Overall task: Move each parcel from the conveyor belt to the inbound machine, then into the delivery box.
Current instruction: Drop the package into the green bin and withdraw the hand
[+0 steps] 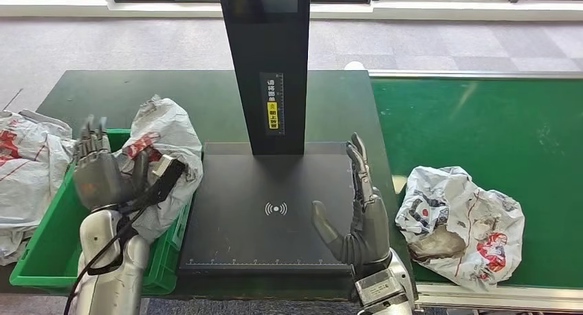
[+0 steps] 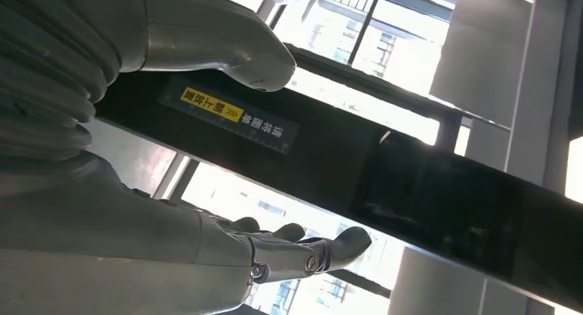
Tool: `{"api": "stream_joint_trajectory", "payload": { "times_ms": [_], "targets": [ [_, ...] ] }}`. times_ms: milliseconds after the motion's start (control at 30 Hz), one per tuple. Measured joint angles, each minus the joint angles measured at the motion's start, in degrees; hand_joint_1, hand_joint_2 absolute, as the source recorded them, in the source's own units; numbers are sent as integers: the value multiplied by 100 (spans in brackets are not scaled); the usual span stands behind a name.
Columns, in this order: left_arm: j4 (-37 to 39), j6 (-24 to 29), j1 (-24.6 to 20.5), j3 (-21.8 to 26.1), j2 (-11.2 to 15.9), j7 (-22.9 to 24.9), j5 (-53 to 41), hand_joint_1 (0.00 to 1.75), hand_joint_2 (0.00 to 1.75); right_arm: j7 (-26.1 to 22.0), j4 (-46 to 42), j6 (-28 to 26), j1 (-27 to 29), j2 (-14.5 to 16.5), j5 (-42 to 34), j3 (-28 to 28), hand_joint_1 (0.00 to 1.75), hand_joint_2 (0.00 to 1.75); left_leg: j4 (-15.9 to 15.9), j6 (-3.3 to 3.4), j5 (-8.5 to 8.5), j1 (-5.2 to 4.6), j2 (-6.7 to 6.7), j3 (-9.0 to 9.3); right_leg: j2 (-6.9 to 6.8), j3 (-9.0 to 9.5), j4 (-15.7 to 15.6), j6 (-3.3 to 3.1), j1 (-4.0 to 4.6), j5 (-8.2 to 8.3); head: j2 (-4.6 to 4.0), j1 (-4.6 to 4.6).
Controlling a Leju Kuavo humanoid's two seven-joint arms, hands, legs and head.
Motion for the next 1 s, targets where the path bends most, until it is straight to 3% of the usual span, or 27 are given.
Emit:
{"api": "stream_joint_trajectory", "payload": {
  "times_ms": [67, 167, 333, 733, 1000],
  "targets": [
    [20, -814, -104, -542, 312, 467, -15, 0, 0, 1, 1, 53, 5, 2, 32, -69, 0, 175, 0, -2, 1, 1, 1, -2, 1, -1, 0, -1, 4, 2, 0, 1],
    [59, -1559, -328, -1166, 746, 715, -18, 0, 0, 1, 4, 124, 1, 20, 55, -169, 0, 175, 0, -3, 3, 1, 3, -2, 2, 2, 1, -2, 5, 3, 0, 1],
    [174, -1870, -459, -1641, 1248, 749, -22, 0, 0, 2, 40, 126, -3, 43, 59, -236, 0, 175, 0, -4, 3, 1, 13, 0, 12, -1, 3, -7, 7, 5, 0, 1],
    [225, -2342, -352, -1644, 2115, 125, -22, 0, 0, 1, 89, 3, 55, 43, 26, -274, 0, 175, -2, -11, 3, 2, 15, -2, 18, -4, 5, -13, 11, 1, 0, 1],
    [-124, -2341, -61, -1319, 2407, 134, -22, 0, 0, 2, 93, -13, 69, 43, 39, -297, 0, 175, -2, -12, 2, 2, 19, -2, 21, -5, 7, -13, 10, 1, 0, 1]
  ]
}}
